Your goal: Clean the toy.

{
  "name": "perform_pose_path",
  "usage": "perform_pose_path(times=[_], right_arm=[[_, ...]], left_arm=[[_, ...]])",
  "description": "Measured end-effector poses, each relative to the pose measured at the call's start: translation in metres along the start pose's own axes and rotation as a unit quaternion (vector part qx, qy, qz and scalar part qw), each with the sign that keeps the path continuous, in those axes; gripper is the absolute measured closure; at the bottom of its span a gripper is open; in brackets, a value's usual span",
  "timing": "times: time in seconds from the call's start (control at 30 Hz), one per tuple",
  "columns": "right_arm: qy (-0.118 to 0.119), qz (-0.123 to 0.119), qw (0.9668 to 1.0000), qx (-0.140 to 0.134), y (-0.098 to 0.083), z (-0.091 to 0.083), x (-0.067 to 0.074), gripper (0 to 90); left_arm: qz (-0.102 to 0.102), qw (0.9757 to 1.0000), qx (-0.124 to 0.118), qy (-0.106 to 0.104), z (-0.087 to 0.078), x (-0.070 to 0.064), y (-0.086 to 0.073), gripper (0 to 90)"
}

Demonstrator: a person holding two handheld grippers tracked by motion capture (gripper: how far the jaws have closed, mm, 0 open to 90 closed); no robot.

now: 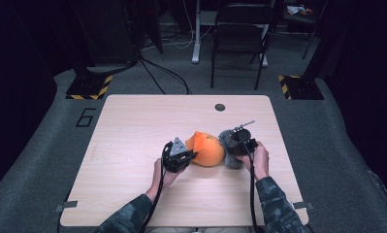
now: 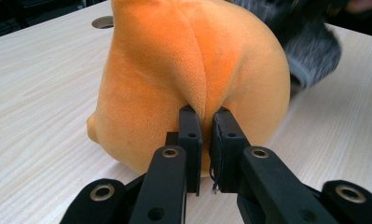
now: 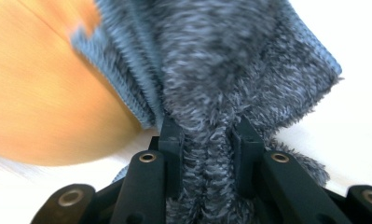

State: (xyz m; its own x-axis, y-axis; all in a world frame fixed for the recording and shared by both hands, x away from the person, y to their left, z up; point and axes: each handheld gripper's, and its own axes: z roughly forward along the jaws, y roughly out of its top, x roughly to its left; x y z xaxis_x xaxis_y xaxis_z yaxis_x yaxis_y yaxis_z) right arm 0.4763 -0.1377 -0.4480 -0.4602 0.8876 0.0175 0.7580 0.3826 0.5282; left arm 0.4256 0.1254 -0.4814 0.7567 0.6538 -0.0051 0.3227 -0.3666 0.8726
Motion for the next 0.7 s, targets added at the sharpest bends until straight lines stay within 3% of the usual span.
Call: perform_pose_path(times=[0.13, 0.23, 0.43, 0.53, 0.7], right_arm=[[0.01, -0.015, 0.9984, -0.053, 0.01, -0.031, 0.012, 70.3], [0.024, -0.037, 0.9956, -0.082, 0.016, -0.047, 0.032, 70.3], [0.041, -0.082, 0.9903, -0.105, 0.019, -0.051, 0.068, 70.2], [0.037, -0.092, 0.9897, -0.103, 0.018, -0.043, 0.071, 70.1], [0.035, -0.082, 0.9918, -0.092, 0.017, -0.04, 0.061, 70.1]], left_arm=[[0.006, 1.0, -0.001, -0.002, 0.0, -0.003, 0.001, 83.6], [0.014, 0.9999, -0.001, -0.002, 0.0, -0.005, 0.001, 83.5], [0.026, 0.9997, -0.002, -0.003, 0.001, -0.009, 0.001, 83.5], [0.027, 0.9996, 0.002, -0.003, 0.001, -0.008, 0.001, 83.5], [0.025, 0.9997, 0.001, -0.003, 0.002, -0.008, 0.001, 83.6]])
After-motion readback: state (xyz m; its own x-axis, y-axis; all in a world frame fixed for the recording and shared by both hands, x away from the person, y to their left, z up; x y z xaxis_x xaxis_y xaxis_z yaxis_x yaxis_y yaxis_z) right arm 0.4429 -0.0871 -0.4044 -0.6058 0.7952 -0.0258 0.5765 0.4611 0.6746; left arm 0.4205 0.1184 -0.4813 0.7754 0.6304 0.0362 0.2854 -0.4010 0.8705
